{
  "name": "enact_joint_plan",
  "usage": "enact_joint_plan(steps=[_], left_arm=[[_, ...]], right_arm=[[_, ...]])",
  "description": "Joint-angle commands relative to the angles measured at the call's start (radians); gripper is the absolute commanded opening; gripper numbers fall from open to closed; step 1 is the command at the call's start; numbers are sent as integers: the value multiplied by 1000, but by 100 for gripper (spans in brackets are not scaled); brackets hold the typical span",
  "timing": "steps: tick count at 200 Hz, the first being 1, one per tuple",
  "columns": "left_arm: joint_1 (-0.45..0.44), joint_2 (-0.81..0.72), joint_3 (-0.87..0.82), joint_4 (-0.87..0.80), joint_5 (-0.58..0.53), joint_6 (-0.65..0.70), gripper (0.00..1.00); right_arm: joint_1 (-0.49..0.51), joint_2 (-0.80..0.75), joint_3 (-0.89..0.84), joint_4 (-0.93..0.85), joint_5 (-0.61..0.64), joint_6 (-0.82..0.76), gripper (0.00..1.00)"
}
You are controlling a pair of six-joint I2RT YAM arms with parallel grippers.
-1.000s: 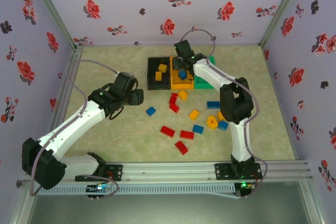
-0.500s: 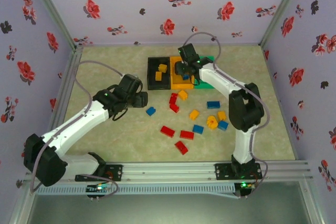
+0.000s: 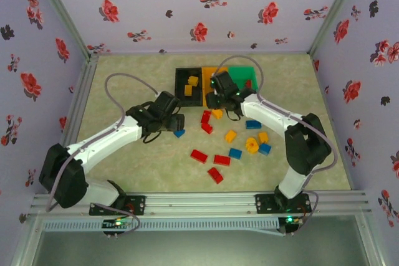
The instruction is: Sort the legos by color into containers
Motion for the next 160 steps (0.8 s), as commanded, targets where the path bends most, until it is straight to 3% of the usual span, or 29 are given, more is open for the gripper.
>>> enact_joint_plan(steps=[1, 36, 71, 160], left_arm=[[-7, 39, -29, 6, 35, 0, 78], [-6, 125, -30, 26, 99, 109, 84], [-7, 236, -5, 23, 134, 213, 83], [10, 334, 5, 137, 154, 468, 81]], right_arm=[[4, -64, -50, 35, 9, 34, 42], [3, -118, -106, 48, 36, 65, 43], [1, -160, -125, 16, 78, 75, 43], [-4, -315, -262, -16, 109, 152, 45]])
